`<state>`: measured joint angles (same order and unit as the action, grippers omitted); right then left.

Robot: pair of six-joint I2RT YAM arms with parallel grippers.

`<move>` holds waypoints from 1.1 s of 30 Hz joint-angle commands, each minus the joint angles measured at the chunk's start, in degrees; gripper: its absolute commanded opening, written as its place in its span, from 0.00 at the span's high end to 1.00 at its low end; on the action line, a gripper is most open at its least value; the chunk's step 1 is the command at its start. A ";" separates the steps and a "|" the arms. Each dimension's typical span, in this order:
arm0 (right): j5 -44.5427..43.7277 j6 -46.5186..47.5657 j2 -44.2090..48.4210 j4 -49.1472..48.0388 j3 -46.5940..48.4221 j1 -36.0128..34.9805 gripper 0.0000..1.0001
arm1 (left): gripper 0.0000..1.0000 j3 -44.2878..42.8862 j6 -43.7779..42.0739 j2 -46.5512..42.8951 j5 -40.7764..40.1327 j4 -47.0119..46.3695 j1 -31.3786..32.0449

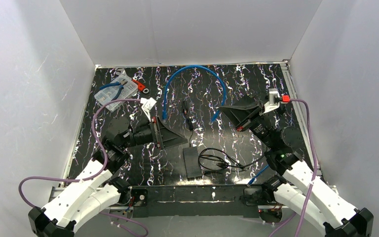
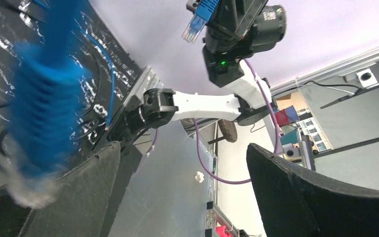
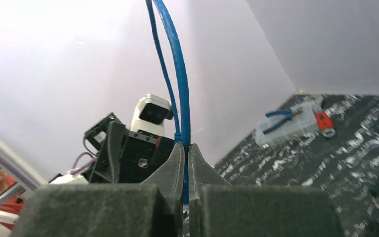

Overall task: Insert the plug into the switch port
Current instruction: Pick up the connector from the center of the board.

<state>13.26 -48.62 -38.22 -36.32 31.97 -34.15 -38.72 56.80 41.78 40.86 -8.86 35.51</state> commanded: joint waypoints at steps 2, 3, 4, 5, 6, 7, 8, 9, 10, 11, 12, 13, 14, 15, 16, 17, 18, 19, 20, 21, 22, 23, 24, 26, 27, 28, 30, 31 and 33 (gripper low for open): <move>-1.81 -1.24 -2.01 -19.54 -0.68 -2.50 0.99 | 0.01 1.01 5.89 -0.16 2.12 -12.71 0.17; -2.54 -0.86 -2.52 -21.02 -0.70 -2.86 0.99 | 0.00 1.08 6.18 -0.17 2.30 -13.52 0.15; -3.13 -0.72 -2.95 -22.38 -0.72 -3.25 0.99 | 0.00 1.21 6.28 -0.18 2.45 -14.02 0.17; -3.77 -0.61 -3.55 -23.91 -0.68 -3.52 0.99 | 0.00 1.39 6.42 -0.15 2.54 -14.31 0.18; -4.29 -0.38 -4.08 -25.67 -0.75 -3.80 0.99 | 0.00 1.65 6.51 -0.24 2.60 -14.71 0.18; -4.84 -0.22 -4.58 -27.46 -0.82 -4.08 0.99 | 0.00 1.92 6.68 -0.35 2.70 -15.24 0.18; -5.17 -0.17 -5.07 -29.51 -0.69 -4.36 0.99 | 0.00 2.37 6.91 -0.60 2.79 -15.72 0.18; -5.39 -0.21 -5.48 -30.88 -0.56 -4.53 0.99 | 0.01 2.60 7.04 -0.76 2.81 -16.12 0.18; -5.51 -0.07 -6.02 -32.16 -0.38 -4.71 0.99 | 0.01 2.88 7.21 -0.94 2.84 -16.47 0.18; -5.64 -0.03 -6.52 -33.88 -0.27 -4.91 0.99 | 0.00 3.13 7.48 -1.11 3.01 -16.98 0.18; -6.09 -0.03 -6.93 -35.83 -0.41 -5.03 0.99 | 0.00 3.39 7.68 -1.31 3.18 -17.58 0.18; -6.46 -0.32 -7.36 -37.24 -0.47 -5.10 0.99 | 0.00 3.67 7.82 -1.53 3.25 -18.12 0.18; -6.11 -0.59 -7.78 -37.85 -0.25 -5.20 0.99 | 0.00 3.92 7.88 -1.71 3.26 -18.60 0.18; -5.42 -0.82 -8.00 -37.63 0.31 -5.22 0.99 | 0.00 4.11 7.96 -1.97 3.12 -18.65 0.18; -4.78 -1.16 -8.34 -37.64 0.81 -5.30 0.99 | 0.00 4.16 7.98 -2.11 2.97 -18.69 0.17; -4.09 -1.61 -8.74 -38.55 0.99 -5.35 0.99 | 0.00 4.13 8.00 -2.14 2.96 -18.91 0.16; -3.53 -2.27 -9.27 -40.10 0.93 -5.45 0.99 | 0.00 4.11 8.29 -2.07 3.10 -19.40 0.13; -2.97 -3.04 -9.84 -42.18 0.62 -5.48 0.99 | 0.01 4.14 8.84 -2.01 3.34 -20.33 0.15; -2.16 -3.74 -10.34 -43.70 0.53 -5.49 0.99 | 0.00 4.17 9.34 -1.90 3.61 -21.35 0.16; -1.28 -4.54 -10.85 -44.84 0.59 -5.49 0.99 | 0.00 4.21 9.83 -1.76 3.71 -22.28 0.15; -0.09 -5.27 -11.43 -45.92 0.80 -5.53 0.99 | 0.00 4.19 10.23 -1.64 3.78 -23.09 0.11; 1.17 -5.98 -12.23 -47.28 1.00 -5.54 0.99 | 0.00 4.20 10.67 -1.45 3.79 -23.97 0.17; 2.17 -7.26 -13.19 -49.42 1.03 -5.57 0.99 | 0.00 4.18 11.17 -1.25 3.97 -24.79 0.15; 2.61 -10.69 -15.26 -54.63 0.85 -5.58 0.99 | 0.00 4.26 12.07 -0.79 4.65 -26.83 0.17; 2.82 -11.77 -15.76 -55.63 1.16 -5.62 0.99 | 0.00 4.44 12.44 -0.67 4.91 -27.45 0.17; 3.39 -12.05 -15.97 -55.81 1.70 -5.58 0.99 | 0.00 4.64 12.87 -0.62 4.99 -27.68 0.18; 5.02 -12.25 -16.05 -55.81 2.48 -5.74 0.99 | 0.00 5.03 13.07 -0.92 4.93 -28.23 0.11; 5.24 -12.24 -16.09 -55.81 2.79 -5.85 0.99 | 0.00 5.16 13.08 -1.10 4.93 -28.15 0.12; 6.04 -11.80 -15.95 -55.83 3.36 -6.07 0.99 | 0.00 5.48 12.84 -1.46 5.02 -28.03 0.15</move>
<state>16.73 -58.70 -54.98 -83.31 31.57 -39.57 -34.04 69.21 41.15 44.62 -34.02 35.51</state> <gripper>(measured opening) 0.030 0.994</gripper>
